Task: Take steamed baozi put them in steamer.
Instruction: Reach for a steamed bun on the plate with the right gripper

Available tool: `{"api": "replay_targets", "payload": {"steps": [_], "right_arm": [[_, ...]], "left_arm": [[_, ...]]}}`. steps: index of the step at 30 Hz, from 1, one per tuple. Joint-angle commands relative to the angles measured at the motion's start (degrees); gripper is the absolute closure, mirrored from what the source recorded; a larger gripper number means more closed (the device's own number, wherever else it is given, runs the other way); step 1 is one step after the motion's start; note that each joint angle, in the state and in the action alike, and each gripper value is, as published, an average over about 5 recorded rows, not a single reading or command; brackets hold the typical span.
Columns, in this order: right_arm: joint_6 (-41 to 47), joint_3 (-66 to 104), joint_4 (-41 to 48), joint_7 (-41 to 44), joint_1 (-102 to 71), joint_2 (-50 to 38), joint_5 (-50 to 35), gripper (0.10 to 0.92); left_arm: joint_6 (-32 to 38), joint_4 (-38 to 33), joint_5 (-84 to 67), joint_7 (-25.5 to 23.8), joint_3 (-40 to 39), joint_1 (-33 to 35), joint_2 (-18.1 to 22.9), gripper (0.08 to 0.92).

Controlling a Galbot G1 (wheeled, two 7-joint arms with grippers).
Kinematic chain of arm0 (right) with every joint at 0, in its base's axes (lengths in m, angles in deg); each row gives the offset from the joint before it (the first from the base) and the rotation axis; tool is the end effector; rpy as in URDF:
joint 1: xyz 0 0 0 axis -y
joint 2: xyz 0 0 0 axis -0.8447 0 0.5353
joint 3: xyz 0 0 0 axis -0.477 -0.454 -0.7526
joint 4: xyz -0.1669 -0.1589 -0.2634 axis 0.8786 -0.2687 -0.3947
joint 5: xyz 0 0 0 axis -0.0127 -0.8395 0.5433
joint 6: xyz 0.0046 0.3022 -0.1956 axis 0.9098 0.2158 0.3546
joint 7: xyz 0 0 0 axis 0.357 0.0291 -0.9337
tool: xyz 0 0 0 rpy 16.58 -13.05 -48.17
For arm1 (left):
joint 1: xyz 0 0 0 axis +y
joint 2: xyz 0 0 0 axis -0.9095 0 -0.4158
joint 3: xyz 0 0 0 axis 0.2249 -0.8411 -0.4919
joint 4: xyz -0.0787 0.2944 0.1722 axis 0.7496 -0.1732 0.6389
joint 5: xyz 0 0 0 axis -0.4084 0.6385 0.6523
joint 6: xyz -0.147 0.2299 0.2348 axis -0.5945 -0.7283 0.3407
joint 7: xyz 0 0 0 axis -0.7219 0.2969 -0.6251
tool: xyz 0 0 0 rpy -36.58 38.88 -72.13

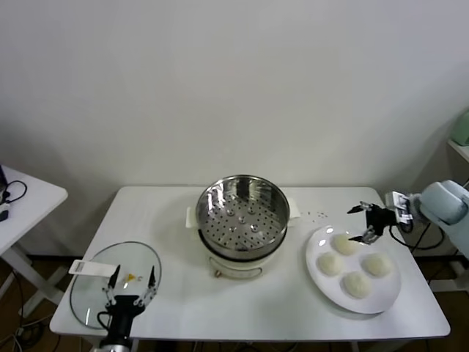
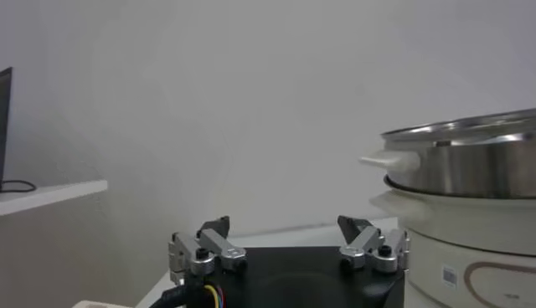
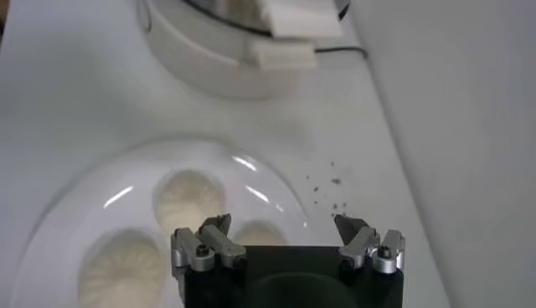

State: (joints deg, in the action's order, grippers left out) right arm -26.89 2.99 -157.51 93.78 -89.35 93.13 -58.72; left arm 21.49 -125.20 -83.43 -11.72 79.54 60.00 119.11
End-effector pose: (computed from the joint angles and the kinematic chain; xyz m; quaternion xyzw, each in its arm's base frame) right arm 0.4982 -0.2578 -0.1695 0.4866 -0.6317 0.4640 0.3858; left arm 0.1377 0.0647 -0.3942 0.0291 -0.9969 -0.0727 0.0107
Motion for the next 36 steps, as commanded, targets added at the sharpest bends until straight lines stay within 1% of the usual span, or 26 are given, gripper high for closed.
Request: {"api": "replay_targets", "payload": {"steps": [1, 11, 25, 36], "right_arm": [[-0.28, -22.16, 10.87, 6.15, 17.85, 4.75, 3.87, 0.203], [-0.39, -15.13, 13.27, 1.33, 8.19, 9.52, 5.79, 0.203], [-1.8, -8.6, 17.54, -0.15, 2.34, 15.17, 9.75, 0.203], [-2.18, -6.37, 19.12, 0.13, 1.19, 16.59, 11.43, 0.203]], "left_arm": [[-0.17, -0.05, 0.12, 0.15, 0.02, -0.15, 0.02, 0.177], [-0.78, 0.27, -0.12, 0.16, 0.45, -0.81, -0.01, 0.177], [-1.11, 0.17, -0.23, 0.17, 1.09, -0.83, -0.11, 0.177], [-1.16, 0.42, -0.25, 0.19, 1.15, -0.9, 0.02, 0.177]]}}
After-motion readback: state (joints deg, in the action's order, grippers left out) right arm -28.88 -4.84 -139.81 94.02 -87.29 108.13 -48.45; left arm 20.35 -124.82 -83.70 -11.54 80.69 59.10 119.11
